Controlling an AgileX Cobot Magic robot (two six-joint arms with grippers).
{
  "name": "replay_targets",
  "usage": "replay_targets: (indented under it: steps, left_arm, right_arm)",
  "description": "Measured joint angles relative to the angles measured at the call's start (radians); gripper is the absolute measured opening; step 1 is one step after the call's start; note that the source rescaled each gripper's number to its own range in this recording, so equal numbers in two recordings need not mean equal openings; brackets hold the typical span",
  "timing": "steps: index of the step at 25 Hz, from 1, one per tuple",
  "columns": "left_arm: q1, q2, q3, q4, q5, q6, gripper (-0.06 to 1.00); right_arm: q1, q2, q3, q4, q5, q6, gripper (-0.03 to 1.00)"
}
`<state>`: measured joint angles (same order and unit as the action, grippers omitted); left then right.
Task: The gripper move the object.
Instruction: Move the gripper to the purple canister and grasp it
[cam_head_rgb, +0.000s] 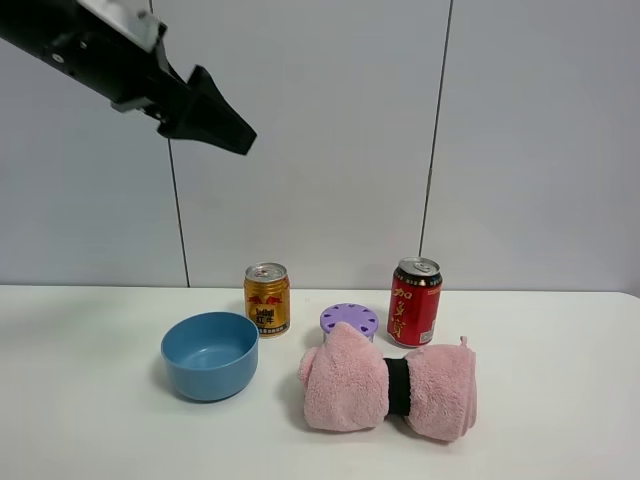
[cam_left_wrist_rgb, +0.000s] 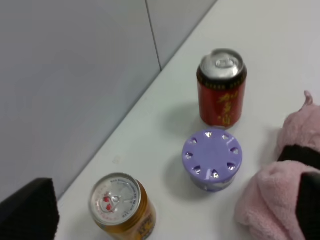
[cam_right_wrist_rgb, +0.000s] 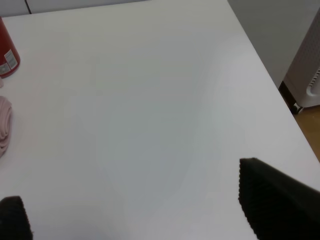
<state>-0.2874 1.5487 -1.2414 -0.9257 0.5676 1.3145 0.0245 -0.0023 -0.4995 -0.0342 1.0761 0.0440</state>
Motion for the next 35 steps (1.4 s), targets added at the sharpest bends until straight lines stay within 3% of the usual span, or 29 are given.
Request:
replay_targets:
  steps: [4,7,15,20,25,30,35]
  left_arm:
    - [-0.058,0.074,-0.006,0.069,-0.085,-0.106,1.0]
    - [-0.083,0.139,-0.049,0.186,-0.109,-0.328,1.0]
    - [-0.114,0.211,-0.168,0.451,-0.071,-0.806,1.0]
    - [-0.128,0.272,-0.277,0.594,0.01,-1.02,0.97]
    - [-0.147,0.342,-0.377,0.736,0.095,-1.082,0.96]
    - [-0.159,0.413,-0.475,0.786,0.125,-1.085,0.96]
    - [-0.191,0.52,-0.625,0.865,0.238,-1.087,0.96]
  right_arm:
    - [0.0,0.0,0.0,0.0,0.0,0.0,1.0]
    - [0.0,0.0,0.0,0.0,0.0,0.0,1.0]
    - [0.0,0.0,0.0,0.0,0.0,0.0,1.0]
    - [0.0,0.0,0.0,0.0,0.0,0.0,1.0]
    - [0.0,0.0,0.0,0.0,0.0,0.0,1.0]
    - [0.0,0.0,0.0,0.0,0.0,0.0,1.0]
    - [0.0,0.0,0.0,0.0,0.0,0.0,1.0]
